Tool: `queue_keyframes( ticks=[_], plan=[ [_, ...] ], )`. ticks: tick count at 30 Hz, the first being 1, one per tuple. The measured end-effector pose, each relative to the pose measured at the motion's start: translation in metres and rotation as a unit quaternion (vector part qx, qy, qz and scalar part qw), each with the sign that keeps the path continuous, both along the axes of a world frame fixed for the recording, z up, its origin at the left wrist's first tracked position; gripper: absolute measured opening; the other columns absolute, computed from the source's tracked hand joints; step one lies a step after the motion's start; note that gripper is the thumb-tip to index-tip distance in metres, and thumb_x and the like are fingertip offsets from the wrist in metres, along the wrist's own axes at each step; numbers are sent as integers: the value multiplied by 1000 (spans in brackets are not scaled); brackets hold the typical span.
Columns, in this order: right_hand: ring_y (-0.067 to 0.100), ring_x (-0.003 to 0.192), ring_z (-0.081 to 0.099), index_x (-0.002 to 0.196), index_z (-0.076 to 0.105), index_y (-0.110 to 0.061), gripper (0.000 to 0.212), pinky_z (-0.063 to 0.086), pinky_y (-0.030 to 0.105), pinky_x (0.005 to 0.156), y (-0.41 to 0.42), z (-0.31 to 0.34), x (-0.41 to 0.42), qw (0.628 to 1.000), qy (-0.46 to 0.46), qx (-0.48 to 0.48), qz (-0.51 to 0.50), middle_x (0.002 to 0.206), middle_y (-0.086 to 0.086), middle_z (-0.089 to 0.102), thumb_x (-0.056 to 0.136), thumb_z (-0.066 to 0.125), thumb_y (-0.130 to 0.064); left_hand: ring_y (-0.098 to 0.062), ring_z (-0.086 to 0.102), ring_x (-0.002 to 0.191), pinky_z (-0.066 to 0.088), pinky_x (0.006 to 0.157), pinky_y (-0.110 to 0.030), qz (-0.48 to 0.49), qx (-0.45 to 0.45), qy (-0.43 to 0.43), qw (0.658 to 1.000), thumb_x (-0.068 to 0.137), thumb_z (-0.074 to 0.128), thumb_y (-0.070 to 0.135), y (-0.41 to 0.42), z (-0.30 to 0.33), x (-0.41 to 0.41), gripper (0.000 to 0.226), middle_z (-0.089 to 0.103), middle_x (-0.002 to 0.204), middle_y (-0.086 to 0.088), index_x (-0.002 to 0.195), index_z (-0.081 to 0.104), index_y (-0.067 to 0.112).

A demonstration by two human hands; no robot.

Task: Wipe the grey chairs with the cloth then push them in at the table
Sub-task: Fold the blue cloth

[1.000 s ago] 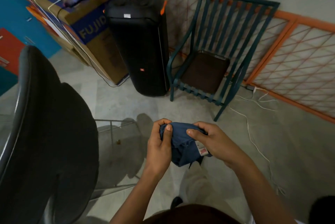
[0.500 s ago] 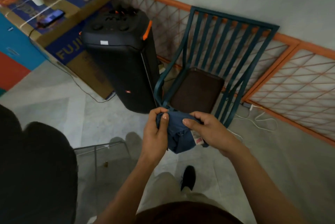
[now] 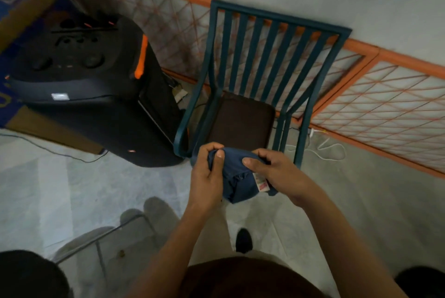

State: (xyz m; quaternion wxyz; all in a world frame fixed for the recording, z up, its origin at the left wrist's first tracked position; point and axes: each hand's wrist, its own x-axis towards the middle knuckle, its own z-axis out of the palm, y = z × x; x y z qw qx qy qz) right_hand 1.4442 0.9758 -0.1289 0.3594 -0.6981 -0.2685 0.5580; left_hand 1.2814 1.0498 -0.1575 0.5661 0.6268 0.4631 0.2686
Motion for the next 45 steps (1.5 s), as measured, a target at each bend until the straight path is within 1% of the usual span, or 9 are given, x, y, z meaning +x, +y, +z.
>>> queue_keyframes(
  ticks=[7, 13, 18, 24, 30, 33, 36, 41, 45],
  plan=[
    [16, 71, 68, 97, 70, -15, 22, 52, 34, 67, 79, -30, 49, 998, 10, -31, -50, 79, 1, 73, 96, 67, -37, -3, 66, 94, 53, 77, -19, -79, -21, 39, 996, 110, 46, 25, 96, -30, 50, 12, 64, 107, 8, 118, 55, 22],
    [23, 86, 72, 104, 70, -10, 23, 57, 44, 83, 112, -76, 74, 993, 44, -56, -91, 98, 12, 74, 97, 67, -31, -9, 66, 97, 59, 85, -39, -112, -28, 94, 989, 109, 46, 36, 139, -81, 81, 10, 64, 107, 9, 115, 53, 34],
    [13, 74, 66, 96, 70, -17, 17, 51, 36, 73, 125, -133, 92, 991, 48, -89, -86, 83, 1, 70, 97, 67, -34, -16, 66, 101, 58, 88, -48, -106, -29, 125, 986, 109, 47, 33, 147, -137, 100, 9, 63, 108, 2, 116, 52, 31],
    [17, 73, 58, 103, 66, 4, 33, 44, 31, 68, 131, -204, 102, 989, 38, -136, -52, 82, 12, 61, 98, 66, -29, -17, 64, 104, 55, 91, -47, -95, -44, 164, 981, 108, 45, 29, 143, -206, 109, 16, 62, 110, 0, 118, 55, 21],
    [15, 70, 53, 82, 60, -14, 24, 41, 27, 63, 132, -282, 98, 984, 25, -178, 1, 74, 3, 55, 98, 65, -30, -9, 62, 99, 54, 91, -40, -78, -49, 200, 975, 108, 49, 21, 136, -278, 102, 9, 61, 104, 5, 113, 56, 22],
    [25, 83, 62, 89, 63, -13, 20, 48, 39, 75, 133, -330, 93, 983, 0, -182, 25, 86, 10, 65, 98, 65, -31, -13, 62, 100, 53, 92, -44, -93, -60, 227, 968, 106, 47, 29, 139, -323, 102, 9, 60, 104, 5, 110, 55, 28],
    [23, 87, 63, 94, 62, -15, 15, 48, 37, 77, 137, -377, 91, 982, -2, -189, 20, 86, 4, 63, 98, 64, -30, -16, 61, 101, 52, 93, -45, -114, -56, 255, 959, 105, 47, 31, 147, -369, 105, 13, 61, 107, 3, 113, 56, 26],
    [20, 88, 60, 100, 62, -19, 14, 40, 29, 73, 151, -430, 101, 979, -62, -196, 6, 90, 3, 62, 97, 65, -33, -14, 61, 103, 48, 89, -31, -153, -11, 271, 950, 104, 50, 25, 168, -417, 123, 20, 64, 112, 0, 119, 60, 16],
    [28, 98, 65, 102, 63, -29, 15, 53, 39, 82, 164, -449, 113, 974, -133, -185, -3, 99, 4, 68, 95, 63, -42, -17, 60, 107, 43, 88, -22, -177, 42, 272, 945, 104, 52, 20, 185, -437, 140, 22, 63, 118, -5, 122, 61, 12]
  ],
)
